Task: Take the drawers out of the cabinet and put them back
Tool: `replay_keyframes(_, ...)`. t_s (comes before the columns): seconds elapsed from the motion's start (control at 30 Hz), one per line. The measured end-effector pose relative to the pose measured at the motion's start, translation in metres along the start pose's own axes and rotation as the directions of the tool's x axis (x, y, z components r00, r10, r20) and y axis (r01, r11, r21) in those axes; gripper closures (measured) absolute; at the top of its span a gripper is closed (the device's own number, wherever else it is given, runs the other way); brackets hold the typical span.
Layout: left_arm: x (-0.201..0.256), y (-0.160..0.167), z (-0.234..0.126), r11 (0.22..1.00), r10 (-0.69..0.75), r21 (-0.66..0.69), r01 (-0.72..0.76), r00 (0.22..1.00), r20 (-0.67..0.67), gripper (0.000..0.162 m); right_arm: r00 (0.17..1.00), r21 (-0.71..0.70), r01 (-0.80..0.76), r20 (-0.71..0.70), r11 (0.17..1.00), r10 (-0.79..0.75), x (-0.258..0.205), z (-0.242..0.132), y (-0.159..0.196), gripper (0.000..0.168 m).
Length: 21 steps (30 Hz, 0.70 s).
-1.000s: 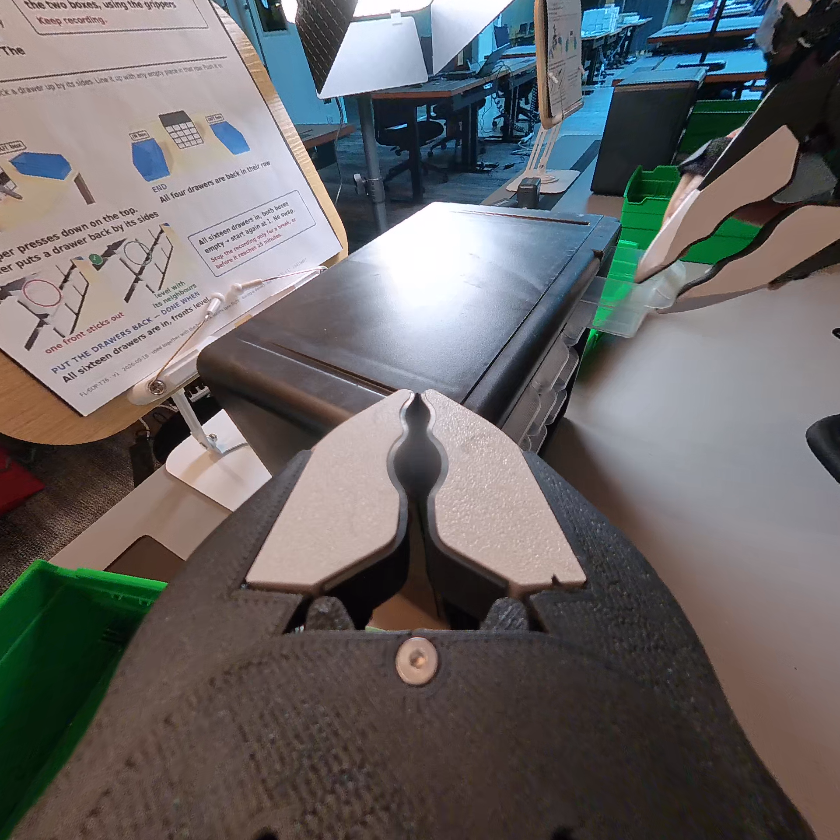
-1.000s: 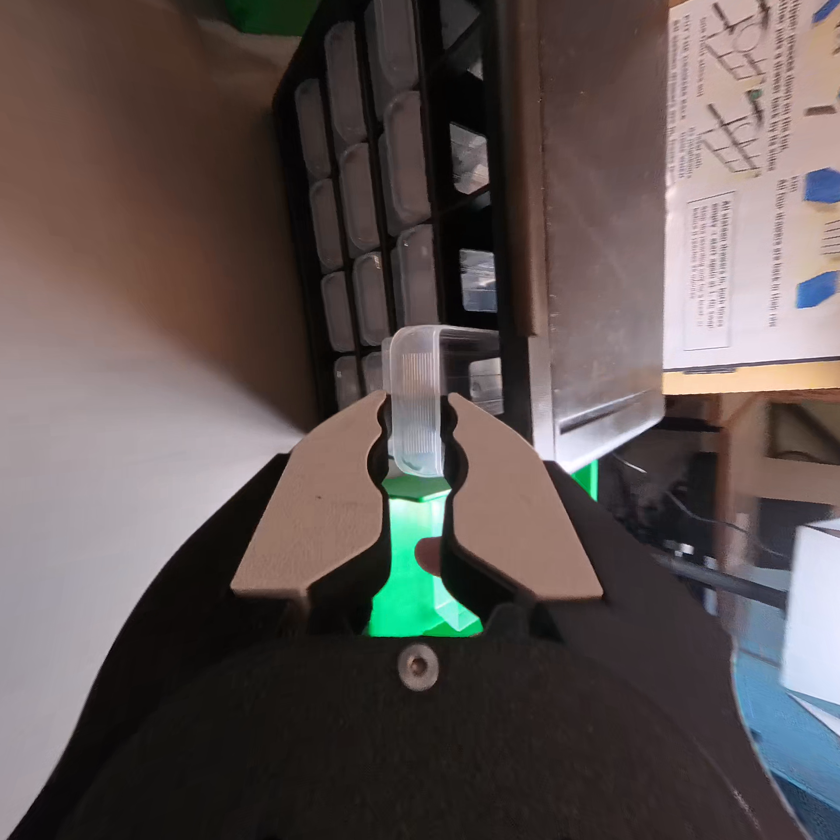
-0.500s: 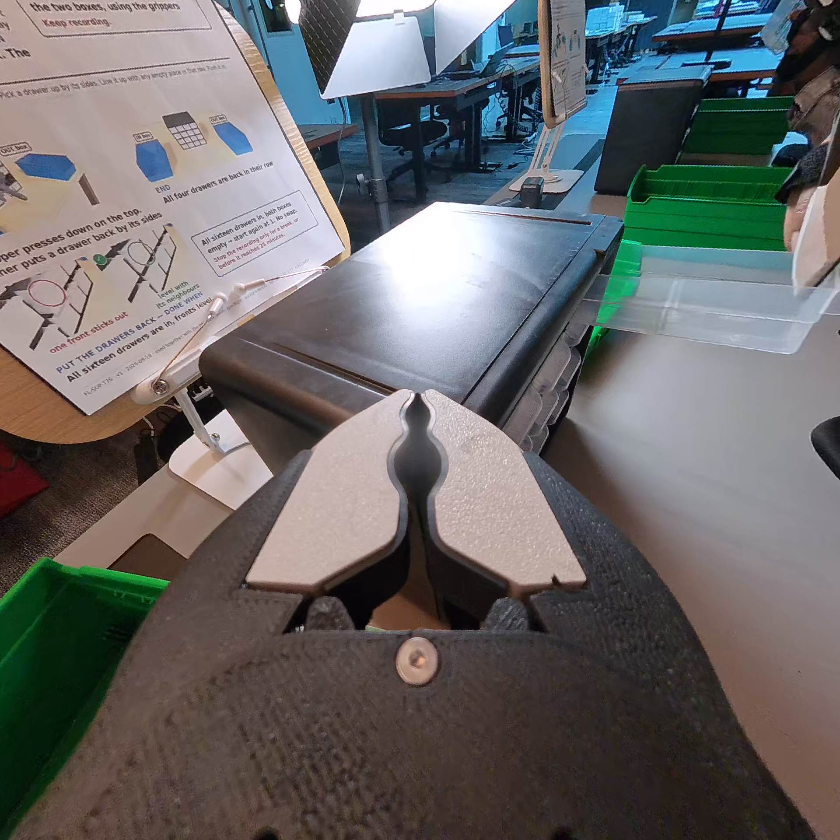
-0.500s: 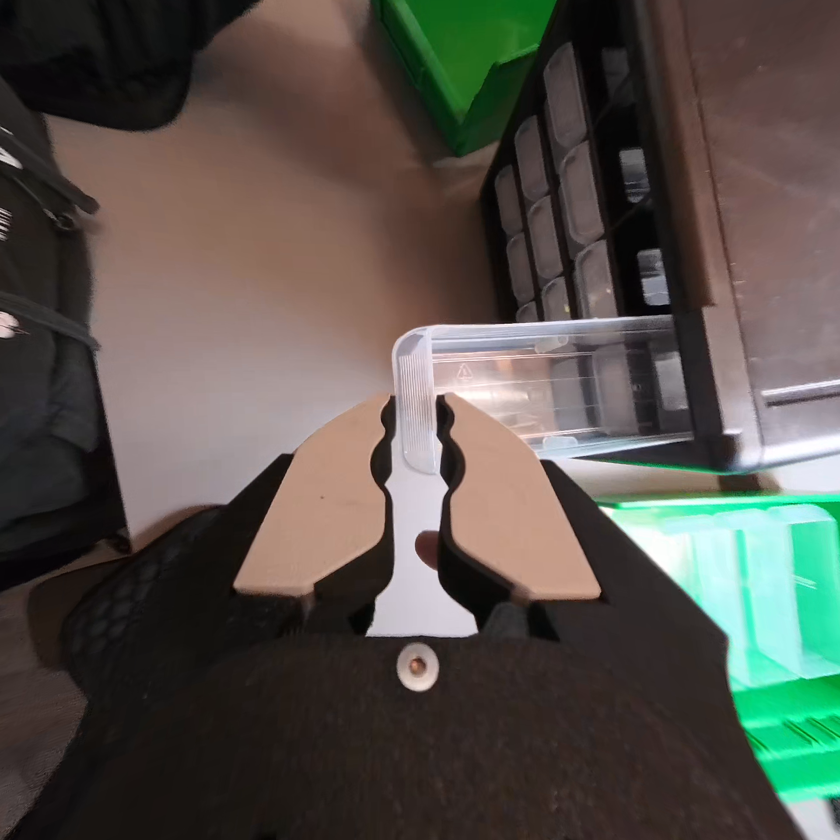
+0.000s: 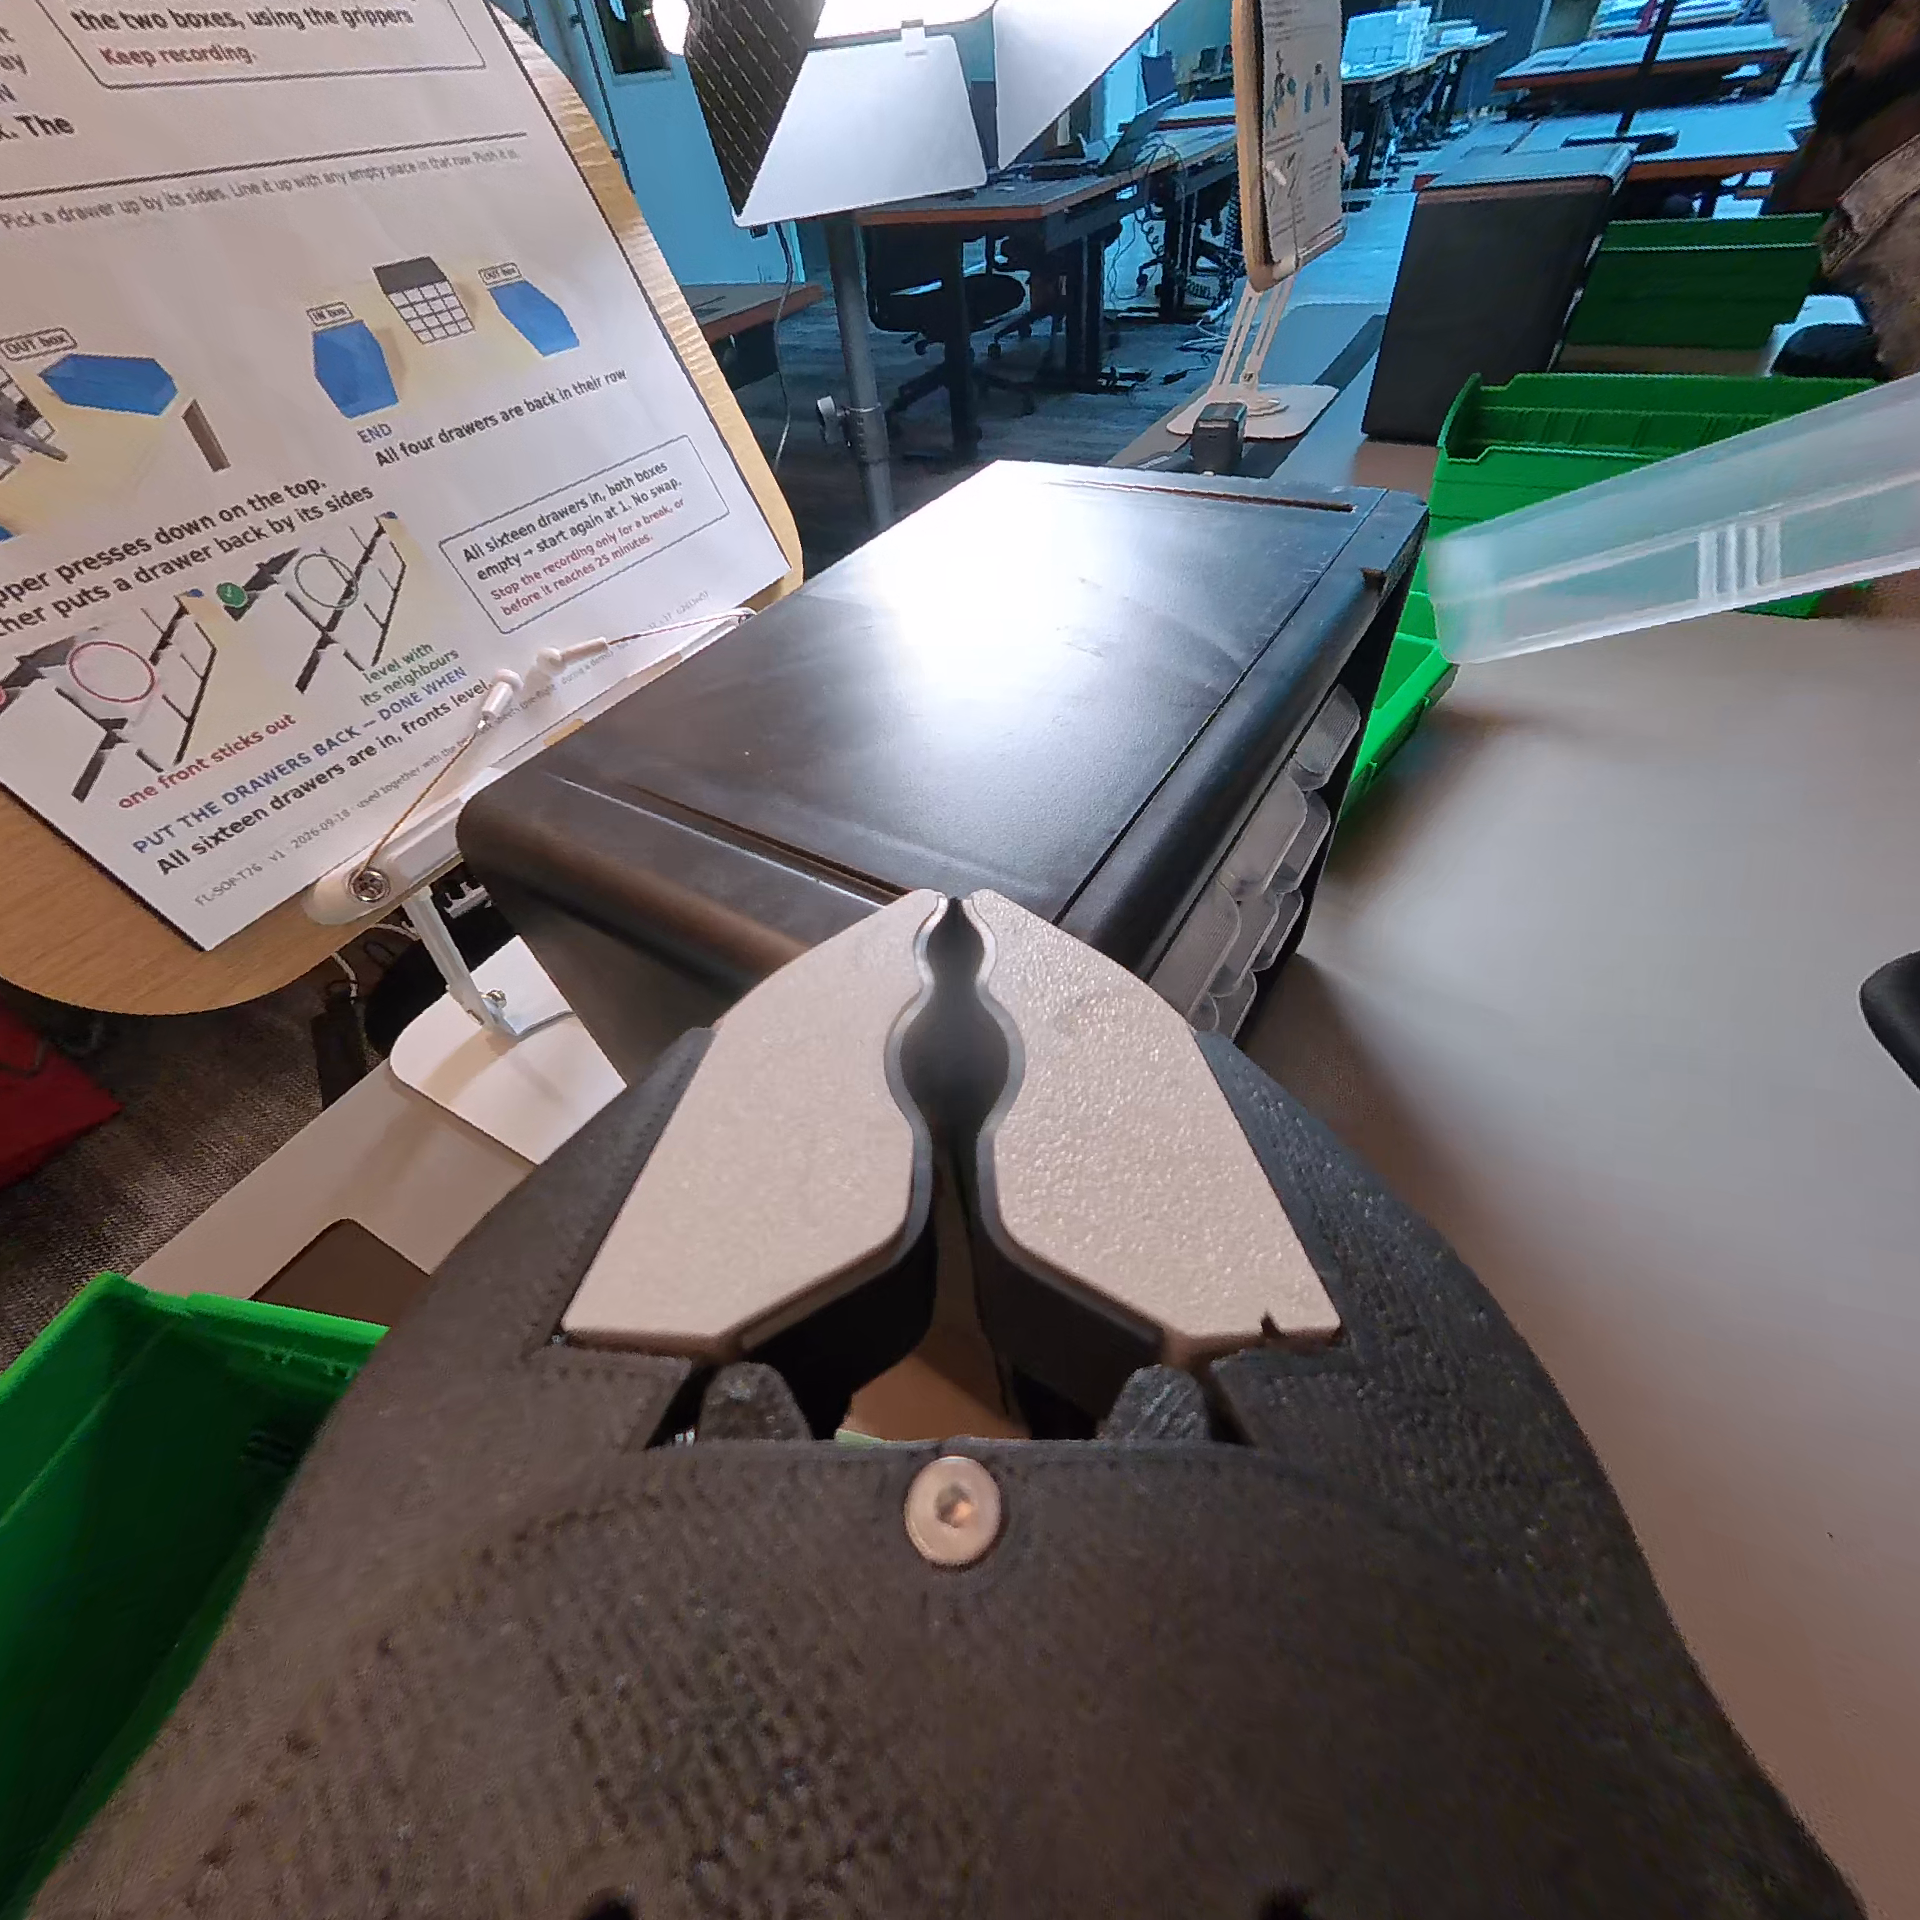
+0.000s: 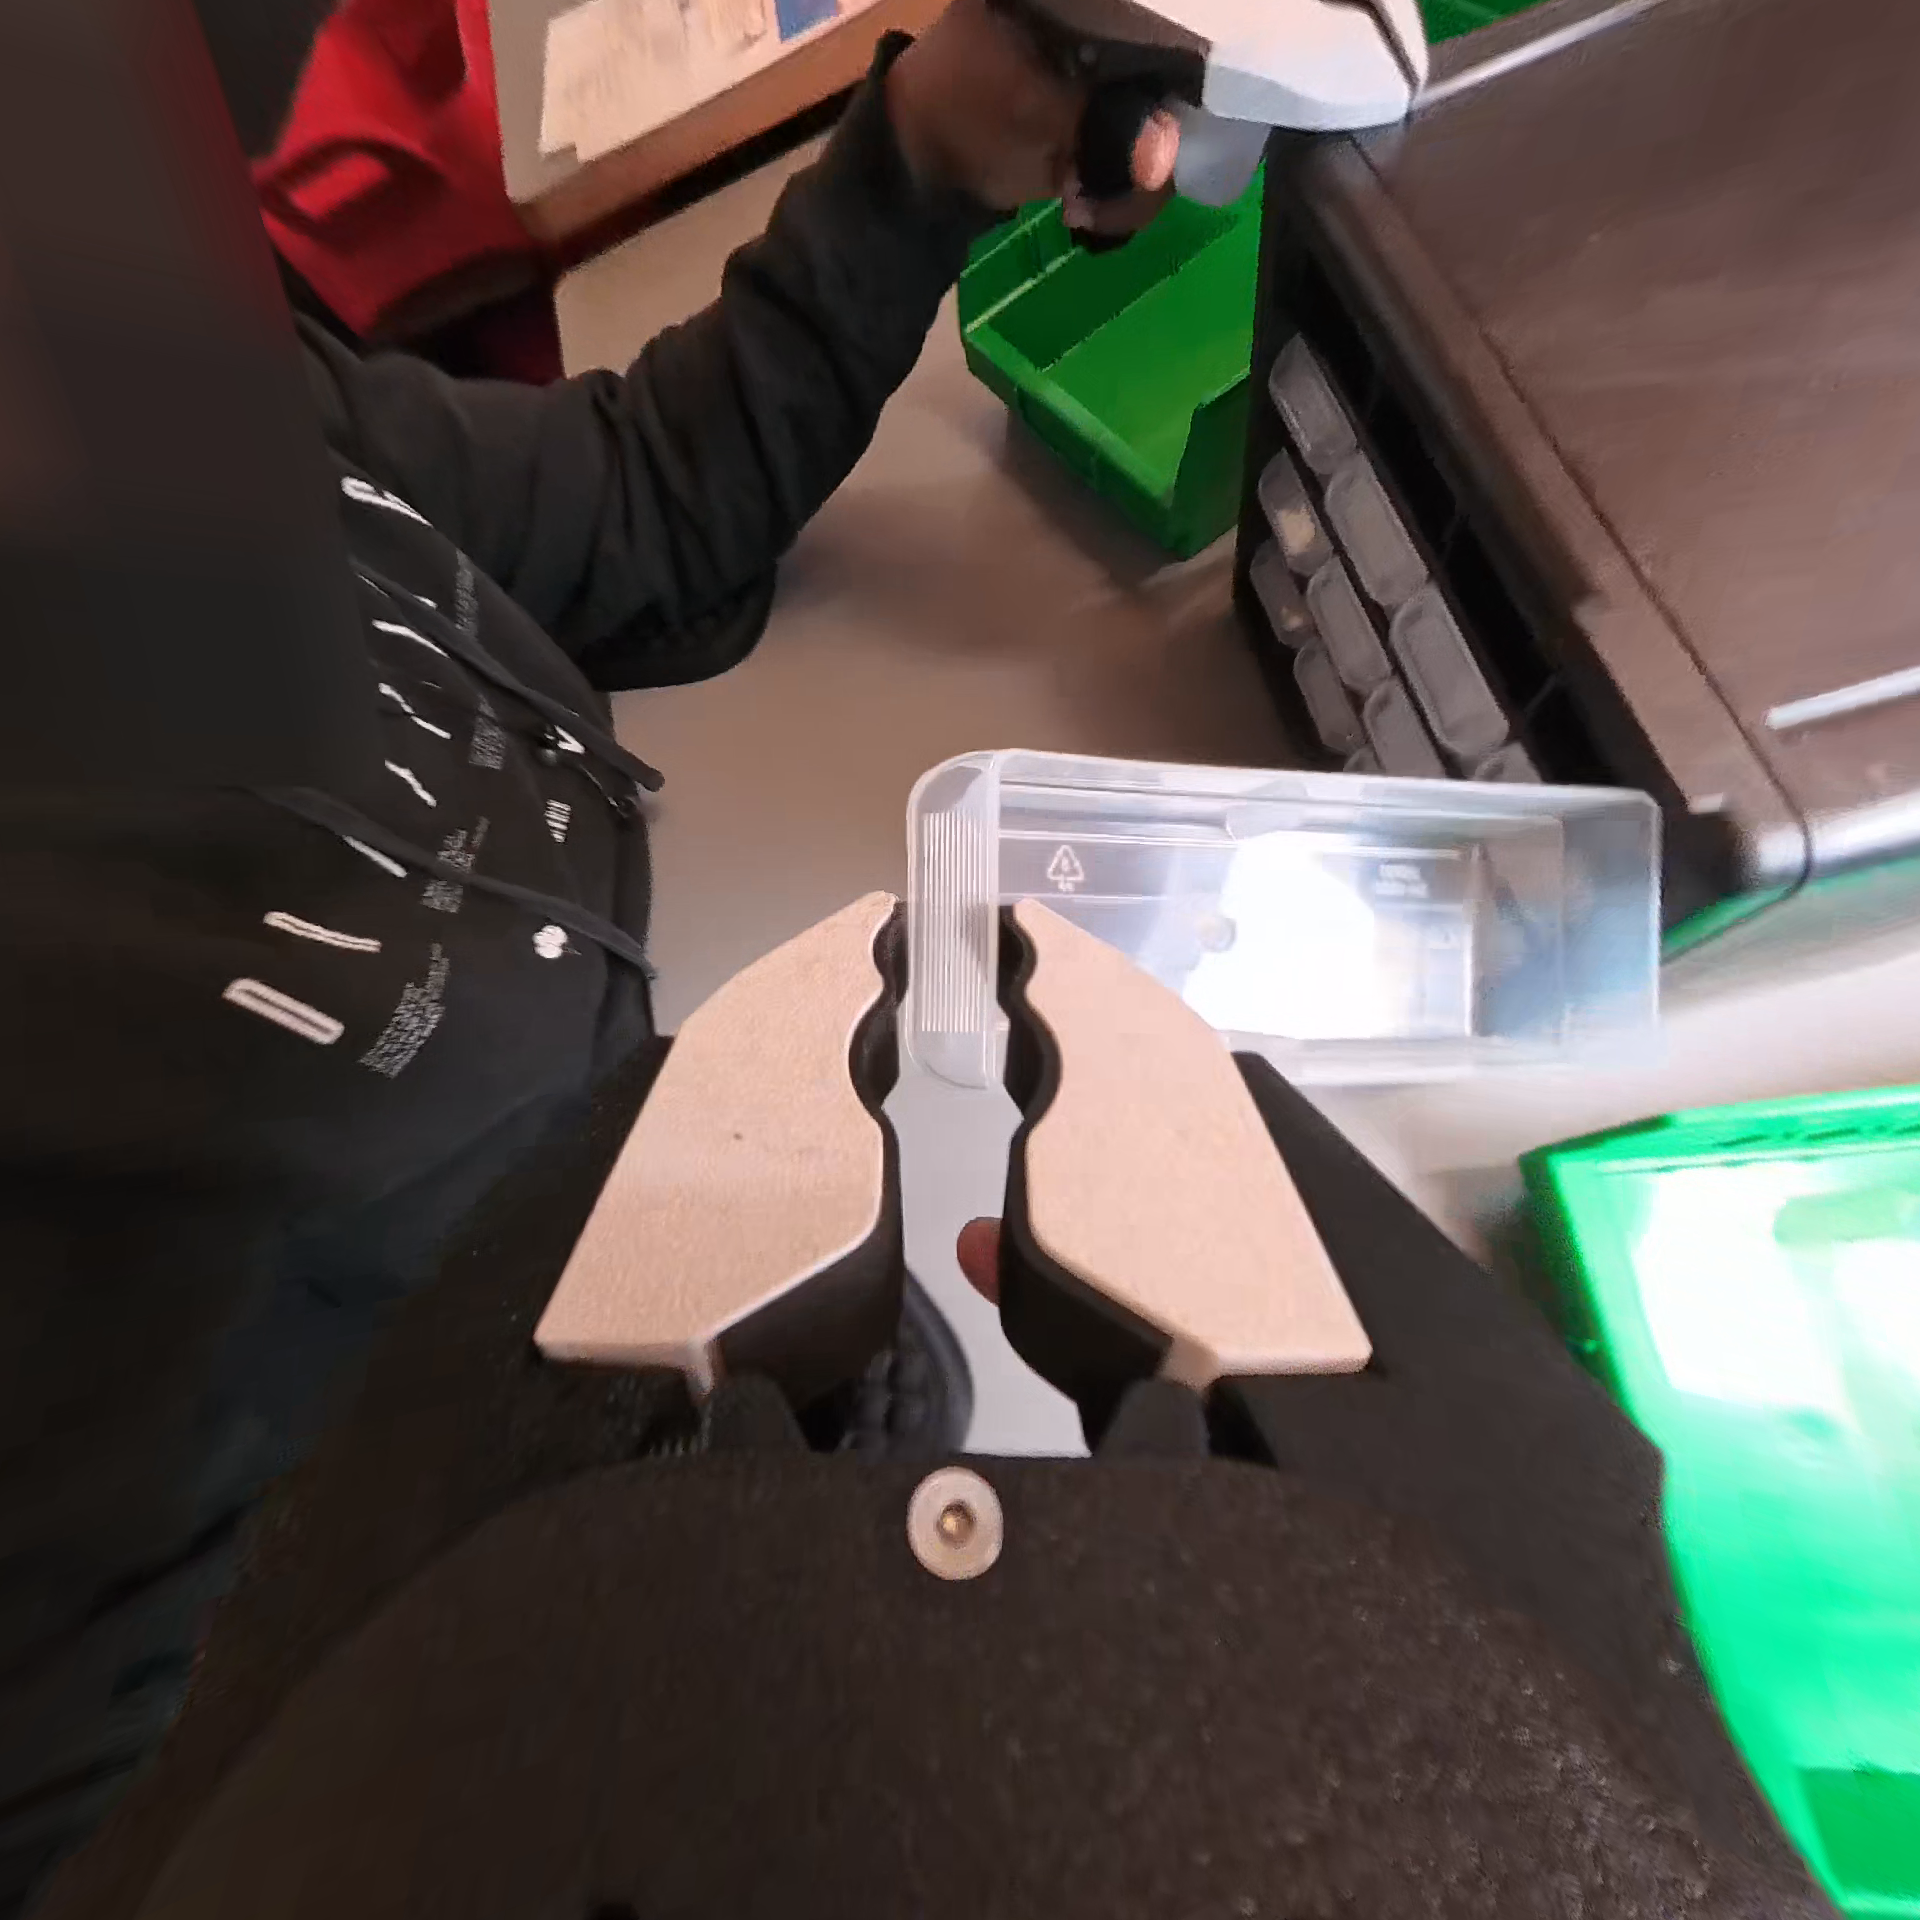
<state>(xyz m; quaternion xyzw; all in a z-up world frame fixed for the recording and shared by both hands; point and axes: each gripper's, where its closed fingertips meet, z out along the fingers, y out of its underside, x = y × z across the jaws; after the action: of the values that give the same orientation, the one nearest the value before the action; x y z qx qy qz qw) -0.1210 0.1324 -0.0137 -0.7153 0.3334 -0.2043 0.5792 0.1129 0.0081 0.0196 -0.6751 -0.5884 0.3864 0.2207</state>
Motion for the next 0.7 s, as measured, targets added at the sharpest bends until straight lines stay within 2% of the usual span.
replay_keyframes(0.17, 0.0, 0.0, 0.0, 1.0, 0.0, 0.001, 0.0, 1.0, 0.001, 0.162, 0.994, 0.057, -0.096, 0.051, 0.994, 0.093, 0.011, -0.016, 0.009, 0.154)
replay_keyframes(0.33, 0.0, 0.0, 0.0, 1.0, -0.006, 0.003, 0.006, 1.0, -0.005, 0.162, 0.957, 0.01, -0.235, -0.17, 0.972, 0.233, 0.077, -0.017, 0.044, 0.154)
replay_keyframes(0.43, 0.0, 0.0, 0.0, 1.0, -0.004, 0.003, 0.004, 1.0, -0.002, 0.162, 0.876, 0.002, -0.367, -0.334, 0.93, 0.347, 0.133, -0.011, 0.076, 0.154)
replay_keyframes(0.57, 0.0, 0.0, 0.0, 1.0, -0.009, 0.005, 0.009, 1.0, -0.005, 0.161, 0.689, 0.069, -0.592, -0.474, 0.803, 0.548, 0.197, 0.006, 0.116, 0.154)
replay_keyframes(0.7, 0.0, 0.0, 0.0, 1.0, -0.015, 0.008, 0.015, 1.0, -0.016, 0.161, 0.596, 0.109, -0.649, -0.542, 0.753, 0.592, 0.237, 0.024, 0.134, 0.154)
